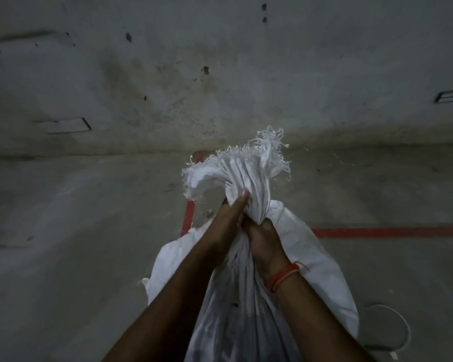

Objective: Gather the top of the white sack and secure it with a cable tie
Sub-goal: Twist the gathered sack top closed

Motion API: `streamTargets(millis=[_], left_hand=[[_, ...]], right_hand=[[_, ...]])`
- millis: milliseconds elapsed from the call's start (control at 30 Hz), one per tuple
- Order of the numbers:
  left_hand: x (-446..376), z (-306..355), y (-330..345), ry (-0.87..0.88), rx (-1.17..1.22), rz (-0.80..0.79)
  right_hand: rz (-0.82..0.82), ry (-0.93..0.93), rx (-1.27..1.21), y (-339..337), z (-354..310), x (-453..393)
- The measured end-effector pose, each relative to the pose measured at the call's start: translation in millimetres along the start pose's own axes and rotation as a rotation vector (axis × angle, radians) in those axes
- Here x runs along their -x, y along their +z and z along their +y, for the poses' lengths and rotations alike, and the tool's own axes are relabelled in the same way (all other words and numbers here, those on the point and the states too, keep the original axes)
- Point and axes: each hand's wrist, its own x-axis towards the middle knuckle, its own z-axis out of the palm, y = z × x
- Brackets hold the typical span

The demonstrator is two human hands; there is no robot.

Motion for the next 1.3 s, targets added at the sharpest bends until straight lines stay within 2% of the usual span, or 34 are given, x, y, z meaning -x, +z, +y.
streamTargets(millis=[67, 200, 267, 333, 467, 567, 700, 767, 867, 933, 1033, 1100, 1200, 1300], left_hand=[[5, -19, 0, -0.001, 0.042, -0.021], [20, -46, -12, 0.068, -0.239, 0.018], [38, -52, -22, 0.183, -0.32, -0.145], [44, -56, -29, 0.217, -0.375, -0.278], [28, -59, -24, 0.258, -0.432, -0.287], [20, -76, -22, 0.289, -0.359, -0.149], [13, -92, -9, 0.294, -0.331, 0.036], [12, -97, -4, 0.292, -0.321, 0.079], [7, -93, -6, 0.239, -0.206, 0.234], [2, -90, -12, 0.226, -0.136, 0.336], [-6, -84, -11, 0.16, -0.088, 0.433], [-12, -81, -8, 0.073, 0.029, 0.384], [-12, -71, -3, -0.049, 0.15, 0.24], [-14, -71, -6, -0.097, 0.093, 0.161]], right_hand=[[0.014, 0.026, -0.018, -1, 0, -1], [-0.001, 0.026, -0.082, -1, -3, -1], [-0.004, 0.027, -0.083, -2, -5, -1], [-0.017, 0.002, -0.057, -4, -7, -2], [-0.018, -0.048, 0.018, -5, -8, -3], [-0.012, -0.046, 0.063, -3, -4, -4], [-0.027, -0.118, 0.282, -5, -5, -5], [-0.113, -0.094, 0.302, -13, -9, -6], [-0.276, 0.004, 0.2, -36, -2, -9], [-0.346, -0.002, 0.404, -54, 9, -6], [-0.466, -0.077, 0.898, -63, 35, 8], [-0.408, -0.216, 1.069, -56, 49, 17], [-0.215, -0.249, 0.911, -44, 59, 18], [-0.102, -0.232, 0.92, -38, 71, 14]])
